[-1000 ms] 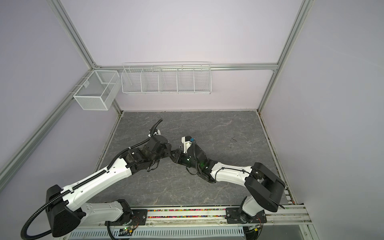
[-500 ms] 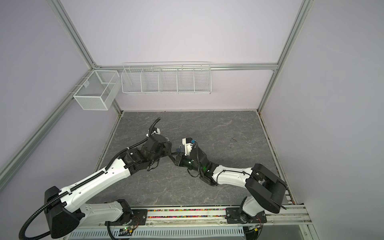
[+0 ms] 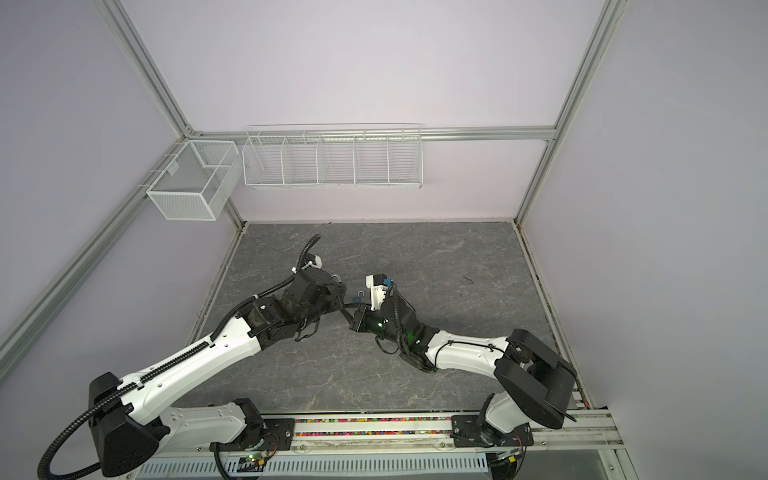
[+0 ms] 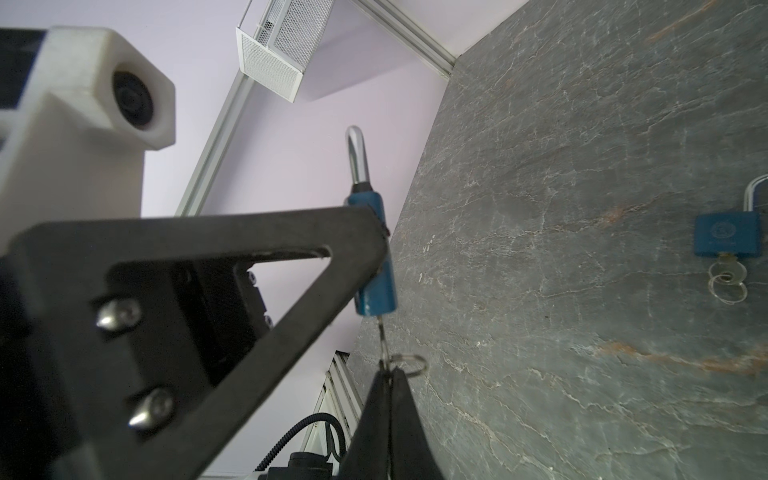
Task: Unlock with the key
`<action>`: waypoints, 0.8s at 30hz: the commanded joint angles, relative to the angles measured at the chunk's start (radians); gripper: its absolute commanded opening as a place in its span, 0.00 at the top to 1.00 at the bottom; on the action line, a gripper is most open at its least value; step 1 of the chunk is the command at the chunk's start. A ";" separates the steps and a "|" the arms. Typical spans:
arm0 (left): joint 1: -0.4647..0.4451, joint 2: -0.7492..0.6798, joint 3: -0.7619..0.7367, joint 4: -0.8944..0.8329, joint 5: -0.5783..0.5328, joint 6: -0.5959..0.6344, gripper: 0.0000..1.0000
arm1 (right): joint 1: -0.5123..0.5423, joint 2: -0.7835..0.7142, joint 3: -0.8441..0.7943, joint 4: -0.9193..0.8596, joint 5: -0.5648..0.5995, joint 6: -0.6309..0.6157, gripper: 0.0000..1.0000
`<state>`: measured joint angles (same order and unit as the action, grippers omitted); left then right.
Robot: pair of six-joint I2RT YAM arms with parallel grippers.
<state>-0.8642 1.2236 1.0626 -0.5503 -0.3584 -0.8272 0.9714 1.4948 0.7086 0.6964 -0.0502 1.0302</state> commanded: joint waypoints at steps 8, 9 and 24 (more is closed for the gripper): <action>-0.031 -0.052 -0.033 0.003 0.032 -0.044 1.00 | -0.001 -0.024 0.068 0.005 0.043 -0.074 0.94; -0.036 -0.056 -0.040 0.004 0.034 -0.049 1.00 | -0.003 -0.025 0.074 0.004 0.049 -0.079 0.93; -0.045 -0.058 -0.023 0.022 -0.028 -0.032 1.00 | -0.016 -0.074 0.057 -0.066 0.032 -0.110 0.92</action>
<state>-0.8886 1.1713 1.0229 -0.5175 -0.4004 -0.8597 0.9722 1.4685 0.7536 0.6003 -0.0521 0.9379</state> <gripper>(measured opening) 0.350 0.078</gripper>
